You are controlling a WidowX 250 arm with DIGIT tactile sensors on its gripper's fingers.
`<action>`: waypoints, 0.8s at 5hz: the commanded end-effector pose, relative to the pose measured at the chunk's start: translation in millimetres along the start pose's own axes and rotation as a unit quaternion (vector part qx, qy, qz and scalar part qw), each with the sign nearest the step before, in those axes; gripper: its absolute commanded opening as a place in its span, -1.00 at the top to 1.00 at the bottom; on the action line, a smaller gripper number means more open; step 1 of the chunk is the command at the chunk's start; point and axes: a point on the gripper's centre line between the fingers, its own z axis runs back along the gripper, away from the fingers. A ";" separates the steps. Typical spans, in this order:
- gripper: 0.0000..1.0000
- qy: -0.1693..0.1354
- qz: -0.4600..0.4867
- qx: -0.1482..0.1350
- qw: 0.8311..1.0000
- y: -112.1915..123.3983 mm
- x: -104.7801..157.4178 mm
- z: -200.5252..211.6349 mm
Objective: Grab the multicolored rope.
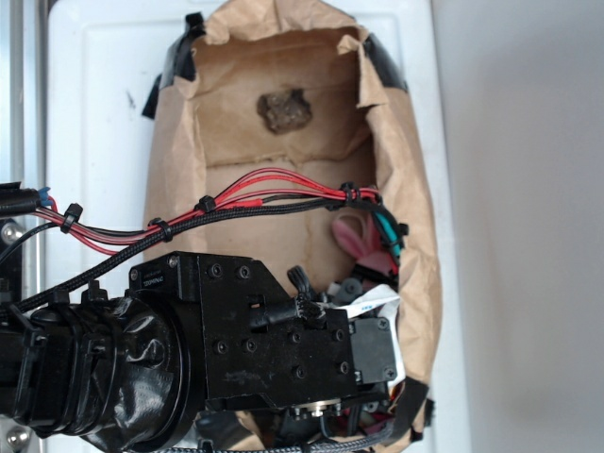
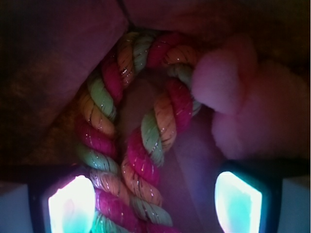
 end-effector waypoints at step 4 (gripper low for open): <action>-1.00 0.006 0.010 0.027 1.000 28.3 -8.2 60.8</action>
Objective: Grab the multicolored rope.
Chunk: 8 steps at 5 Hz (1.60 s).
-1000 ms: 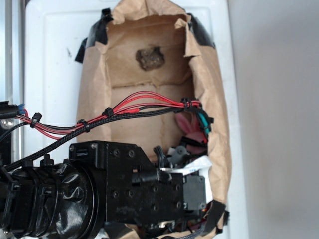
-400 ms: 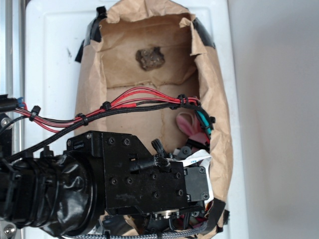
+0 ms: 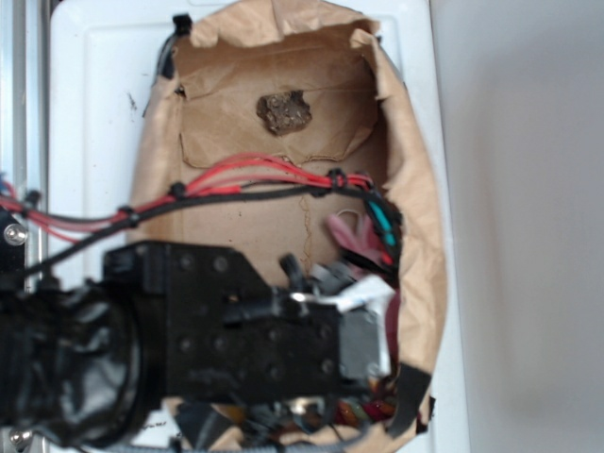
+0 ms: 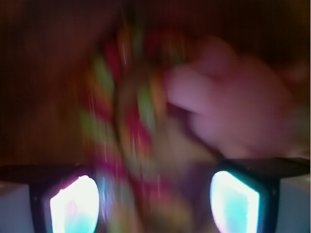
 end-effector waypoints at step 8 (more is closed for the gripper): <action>-1.00 0.004 -0.012 -0.031 0.999 -17.1 40.6 -53.9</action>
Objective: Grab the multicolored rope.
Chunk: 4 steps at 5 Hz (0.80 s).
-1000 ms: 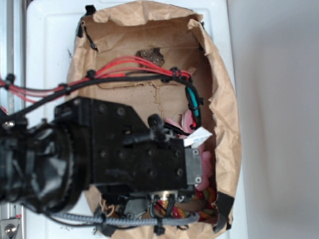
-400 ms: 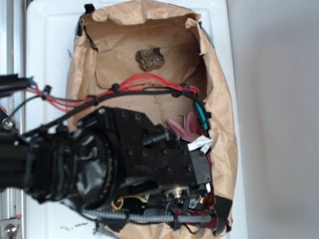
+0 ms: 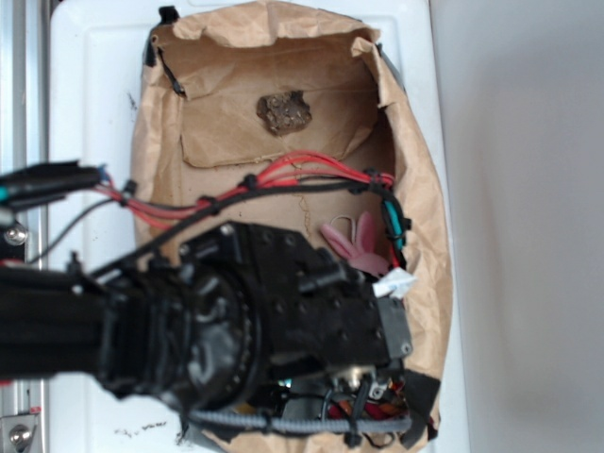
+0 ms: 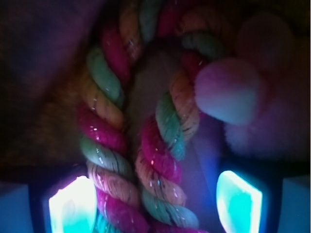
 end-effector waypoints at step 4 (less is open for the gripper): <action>1.00 0.022 0.008 0.021 1.000 -3.0 -0.9 -16.7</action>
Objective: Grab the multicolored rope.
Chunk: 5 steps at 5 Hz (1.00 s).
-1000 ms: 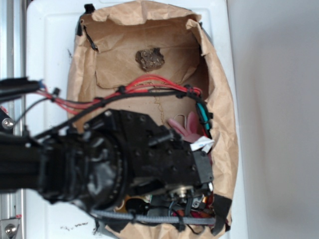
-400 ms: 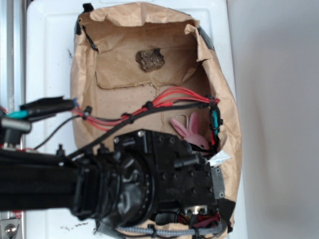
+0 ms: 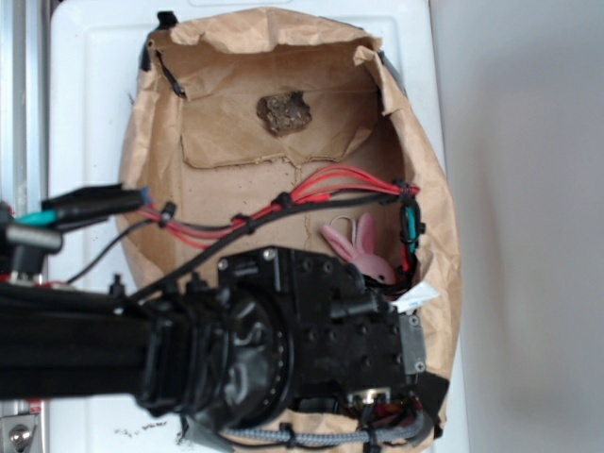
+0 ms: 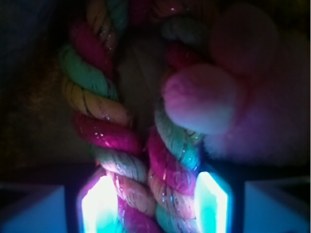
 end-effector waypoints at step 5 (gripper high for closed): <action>1.00 -0.016 0.120 0.102 0.987 39.7 -32.3 41.7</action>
